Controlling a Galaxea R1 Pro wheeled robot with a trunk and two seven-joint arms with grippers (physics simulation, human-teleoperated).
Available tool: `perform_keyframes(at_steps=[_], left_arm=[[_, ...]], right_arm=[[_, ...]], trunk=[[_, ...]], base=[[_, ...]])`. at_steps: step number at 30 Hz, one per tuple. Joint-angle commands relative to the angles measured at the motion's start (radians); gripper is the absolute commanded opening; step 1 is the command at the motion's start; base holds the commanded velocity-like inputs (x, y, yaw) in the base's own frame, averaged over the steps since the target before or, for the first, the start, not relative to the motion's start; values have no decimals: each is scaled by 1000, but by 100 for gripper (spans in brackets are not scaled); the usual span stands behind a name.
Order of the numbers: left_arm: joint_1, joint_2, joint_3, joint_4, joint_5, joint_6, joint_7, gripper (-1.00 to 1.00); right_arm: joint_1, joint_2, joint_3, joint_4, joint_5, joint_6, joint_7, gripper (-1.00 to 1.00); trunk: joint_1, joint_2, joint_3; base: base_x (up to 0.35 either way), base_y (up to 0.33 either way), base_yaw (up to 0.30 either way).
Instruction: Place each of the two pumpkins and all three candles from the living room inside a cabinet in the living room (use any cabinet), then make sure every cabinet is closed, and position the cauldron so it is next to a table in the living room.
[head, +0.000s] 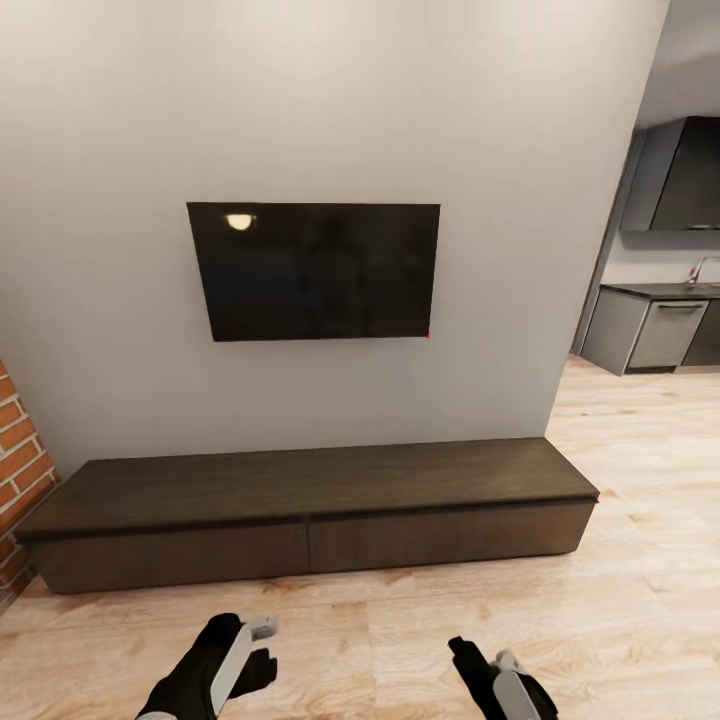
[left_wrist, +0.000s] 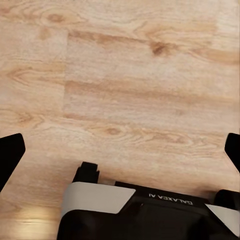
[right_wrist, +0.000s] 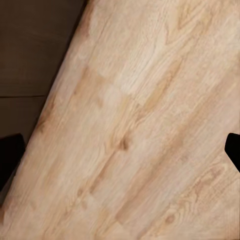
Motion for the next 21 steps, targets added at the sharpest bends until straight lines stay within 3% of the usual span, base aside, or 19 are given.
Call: perform_keyframes(at_steps=[1,7,12,15,17,18,21], left_arm=[[0,0,0,-1,0,3,0,100],[-2,-1,1,-115,0,126,-1,100],[-2,-1,1,-145,2,152,-1,100],[-2,0,12,-153,21,161,0,100],[-2,0,23,-156,37,179,0,100],[-2,0,26,-158,42,193,0,100],[-2,0,30,-164,49,219,0,100]], right_arm=[[0,1,1,0,-1,-9,1,100],[-56,0,9,98,-5,-41,20,100],[-70,2,6,128,-6,-45,69,100],[-80,2,-1,133,-24,-37,93,100],[-82,-2,-18,135,-87,-29,110,100],[-83,-5,-35,136,-143,-27,128,100],[-82,-12,-90,139,-361,-22,255,100]], trunk=[[0,0,0],[0,0,0],[0,0,0],[0,0,0],[0,0,0],[0,0,0],[0,0,0]], base=[[0,0,0],[0,0,0],[0,0,0],[0,0,0],[0,0,0],[0,0,0],[0,0,0]])
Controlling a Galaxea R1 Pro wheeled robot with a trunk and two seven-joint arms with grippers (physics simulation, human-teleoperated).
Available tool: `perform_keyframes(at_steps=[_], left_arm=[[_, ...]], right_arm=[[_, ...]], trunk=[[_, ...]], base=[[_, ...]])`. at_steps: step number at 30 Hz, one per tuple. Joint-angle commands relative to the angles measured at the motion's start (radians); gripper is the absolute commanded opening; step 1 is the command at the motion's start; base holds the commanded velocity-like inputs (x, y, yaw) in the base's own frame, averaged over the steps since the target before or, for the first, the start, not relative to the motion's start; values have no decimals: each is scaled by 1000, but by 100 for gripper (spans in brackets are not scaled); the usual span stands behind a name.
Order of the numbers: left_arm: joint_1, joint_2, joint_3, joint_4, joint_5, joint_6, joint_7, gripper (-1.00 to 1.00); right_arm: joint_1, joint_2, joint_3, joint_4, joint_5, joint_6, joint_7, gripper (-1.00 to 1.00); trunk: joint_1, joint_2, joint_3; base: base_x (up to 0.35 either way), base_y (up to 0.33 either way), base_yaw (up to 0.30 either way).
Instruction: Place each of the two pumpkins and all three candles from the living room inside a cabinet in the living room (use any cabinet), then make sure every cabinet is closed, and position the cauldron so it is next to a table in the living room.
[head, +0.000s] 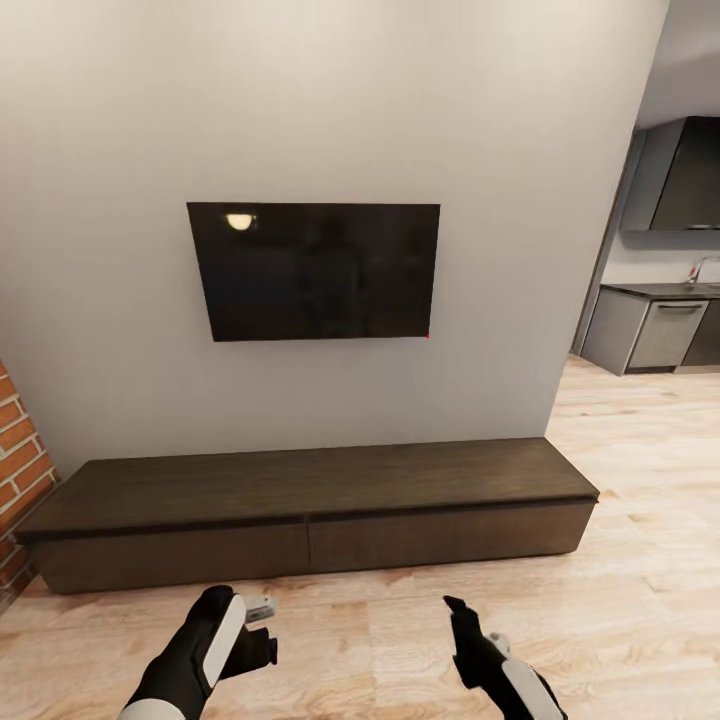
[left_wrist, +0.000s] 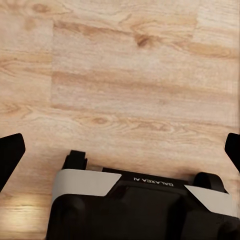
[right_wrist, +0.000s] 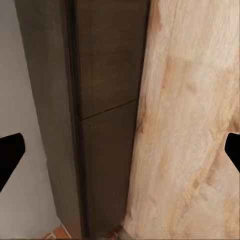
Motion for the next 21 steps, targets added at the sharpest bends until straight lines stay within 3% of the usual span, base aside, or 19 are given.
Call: perform_keyframes(at_steps=[1,2,4,8,11,13,14,17,21], left_arm=[[0,0,1,0,1,2,0,100],[0,0,1,-1,2,6,0,100],[0,0,2,-2,15,22,-1,100],[0,3,0,-5,108,49,-1,100],[0,32,0,-13,175,54,-1,100],[0,64,0,-17,232,55,-5,100],[0,88,-2,-18,295,56,-26,100],[0,117,-6,-20,346,56,-78,100],[0,135,-7,-23,363,56,-131,100]], right_arm=[[1,-1,-6,1,-35,0,32,100],[4,-2,-12,7,-90,1,92,100],[8,-3,-19,30,-150,2,201,100],[11,3,-21,55,-184,4,358,100],[12,10,-10,61,-186,-1,393,100],[12,13,24,62,-187,-9,401,100],[12,14,58,64,-188,-24,403,100],[11,14,81,62,-189,-44,404,100],[11,14,106,62,-189,-52,403,100]], trunk=[[0,0,0],[0,0,0],[0,0,0],[0,0,0],[0,0,0],[0,0,0],[0,0,0],[0,0,0],[0,0,0]], base=[[0,0,0],[0,0,0],[0,0,0],[0,0,0],[0,0,0],[0,0,0],[0,0,0],[18,0,0],[119,0,0]])
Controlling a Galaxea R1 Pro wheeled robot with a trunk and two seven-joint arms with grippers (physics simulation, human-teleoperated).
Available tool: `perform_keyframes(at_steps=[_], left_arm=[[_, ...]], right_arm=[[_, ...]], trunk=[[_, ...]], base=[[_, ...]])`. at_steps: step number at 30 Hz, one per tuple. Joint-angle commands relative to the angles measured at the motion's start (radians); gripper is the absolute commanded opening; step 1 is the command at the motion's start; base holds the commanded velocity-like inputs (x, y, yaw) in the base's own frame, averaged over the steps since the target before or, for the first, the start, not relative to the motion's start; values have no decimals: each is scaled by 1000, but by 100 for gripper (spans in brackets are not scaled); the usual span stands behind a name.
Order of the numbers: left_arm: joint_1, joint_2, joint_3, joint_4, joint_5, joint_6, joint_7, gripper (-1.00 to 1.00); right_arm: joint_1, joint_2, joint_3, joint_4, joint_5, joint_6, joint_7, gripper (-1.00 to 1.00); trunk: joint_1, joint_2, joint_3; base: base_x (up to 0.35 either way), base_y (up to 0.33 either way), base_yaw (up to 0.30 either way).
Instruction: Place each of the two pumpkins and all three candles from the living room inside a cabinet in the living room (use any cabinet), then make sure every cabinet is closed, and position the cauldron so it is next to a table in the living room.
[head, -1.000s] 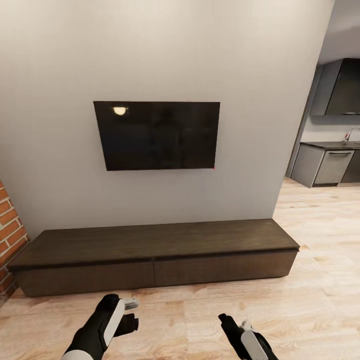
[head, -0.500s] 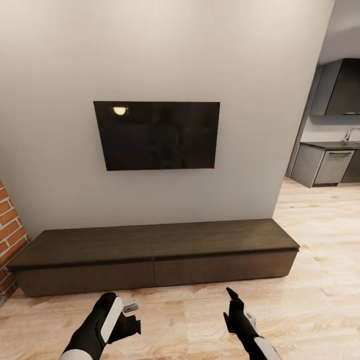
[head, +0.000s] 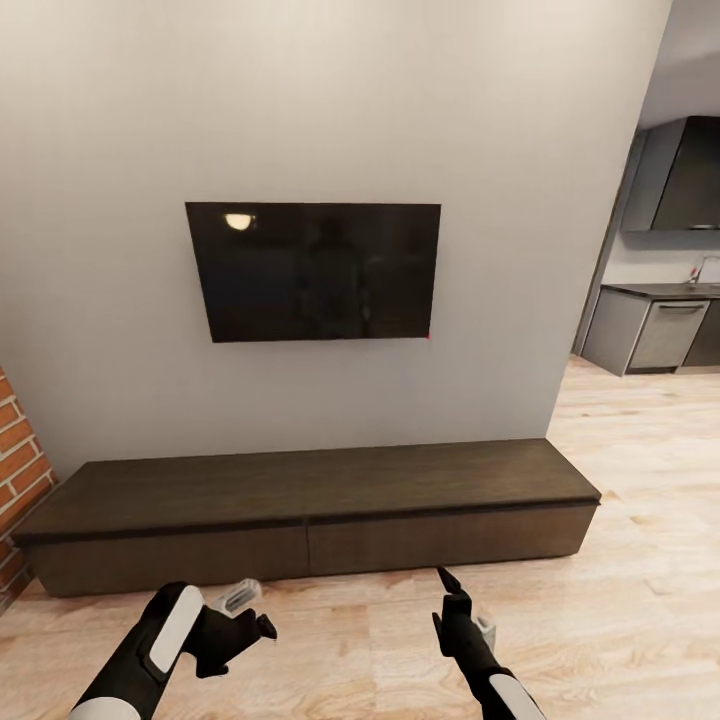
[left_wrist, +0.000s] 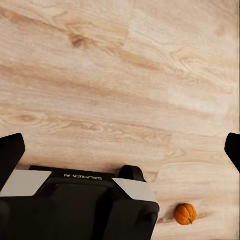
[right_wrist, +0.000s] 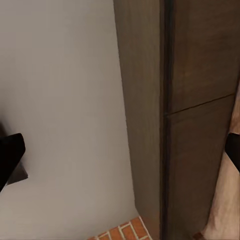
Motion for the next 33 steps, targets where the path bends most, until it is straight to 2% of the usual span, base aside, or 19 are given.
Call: perform_keyframes(at_steps=[1,3,8,26,27,29,31,33], left_arm=[[0,2,0,-3,0,0,-3,100],[0,7,0,-31,4,1,-7,100],[0,8,-1,-95,9,1,-10,100],[0,10,7,-117,18,1,-14,100],[0,12,9,-117,28,1,-16,100],[0,40,8,-118,103,1,-18,100],[0,77,3,-118,209,1,-19,100],[2,118,0,-118,331,1,-19,100]], right_arm=[[0,0,2,0,0,0,0,100],[0,0,4,1,0,-2,0,100],[0,1,6,1,2,-3,0,100],[0,0,6,1,2,-13,4,100],[0,0,6,1,2,-22,7,100],[0,0,7,1,1,-48,12,100],[0,0,7,1,0,-58,15,100],[0,1,8,1,-1,-62,16,100]], trunk=[[0,0,0],[0,0,0],[19,-35,-16],[88,-161,-72],[92,-168,-75],[100,-182,-81],[107,-196,-88],[115,-210,-94]], base=[[47,0,0],[23,0,0],[6,0,0],[0,0,0],[0,0,0],[0,0,0],[0,0,0],[0,0,0]])
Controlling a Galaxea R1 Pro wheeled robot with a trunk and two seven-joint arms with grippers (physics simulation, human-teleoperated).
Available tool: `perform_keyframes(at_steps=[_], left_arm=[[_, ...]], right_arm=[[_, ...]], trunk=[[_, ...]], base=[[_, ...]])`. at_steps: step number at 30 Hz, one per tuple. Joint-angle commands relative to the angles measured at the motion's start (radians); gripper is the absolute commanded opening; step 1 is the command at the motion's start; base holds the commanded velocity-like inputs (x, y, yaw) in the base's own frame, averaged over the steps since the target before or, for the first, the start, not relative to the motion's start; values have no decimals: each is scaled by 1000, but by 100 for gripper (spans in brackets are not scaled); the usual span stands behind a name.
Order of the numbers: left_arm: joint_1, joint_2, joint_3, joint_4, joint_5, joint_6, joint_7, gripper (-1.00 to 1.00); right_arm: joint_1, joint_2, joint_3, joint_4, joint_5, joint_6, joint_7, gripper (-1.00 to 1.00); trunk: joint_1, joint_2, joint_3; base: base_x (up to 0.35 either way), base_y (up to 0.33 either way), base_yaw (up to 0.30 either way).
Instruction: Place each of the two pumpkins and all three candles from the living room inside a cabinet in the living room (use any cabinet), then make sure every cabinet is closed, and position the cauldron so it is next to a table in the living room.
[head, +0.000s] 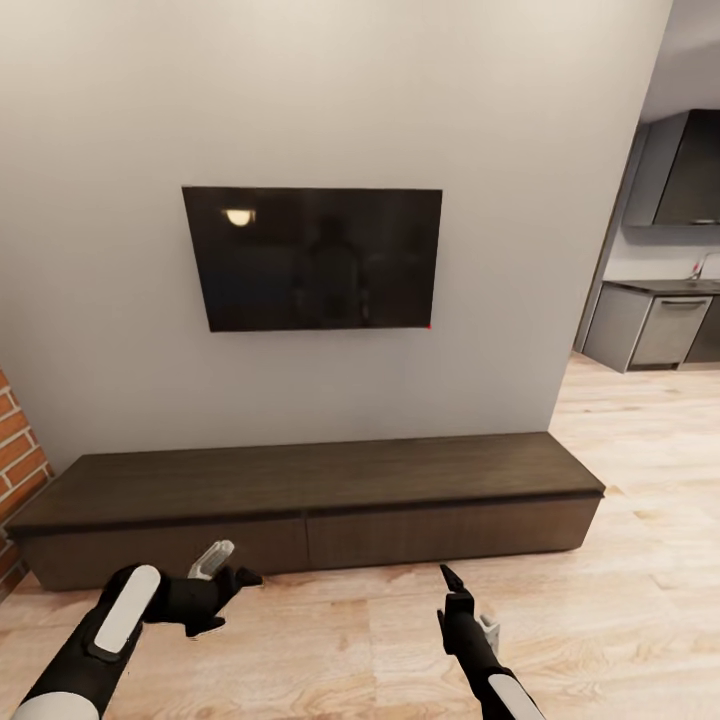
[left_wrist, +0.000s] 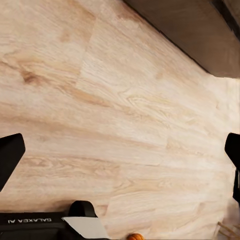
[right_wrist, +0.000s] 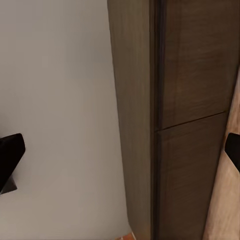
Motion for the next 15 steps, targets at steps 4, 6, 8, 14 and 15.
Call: perform_keyframes(at_steps=[4,6,8,14,15], left_arm=[[8,74,-3,0,187,0,0,100],[11,94,-3,-1,231,0,-1,100],[13,102,-4,-1,252,0,-15,100],[16,109,-7,-2,263,0,-138,100],[17,109,-7,-2,264,0,-140,100]], right_arm=[[0,0,0,0,0,-2,20,100],[0,0,0,0,0,-4,34,100],[0,1,0,0,0,-4,41,100],[1,4,-3,0,-13,-33,44,100],[0,5,-4,0,-14,-45,44,100]], trunk=[[15,-28,-13],[23,-42,-19],[31,-56,-25],[54,-98,-44],[58,-105,-47]], base=[[0,0,0],[0,0,0],[0,0,0],[0,0,0],[0,0,0]])
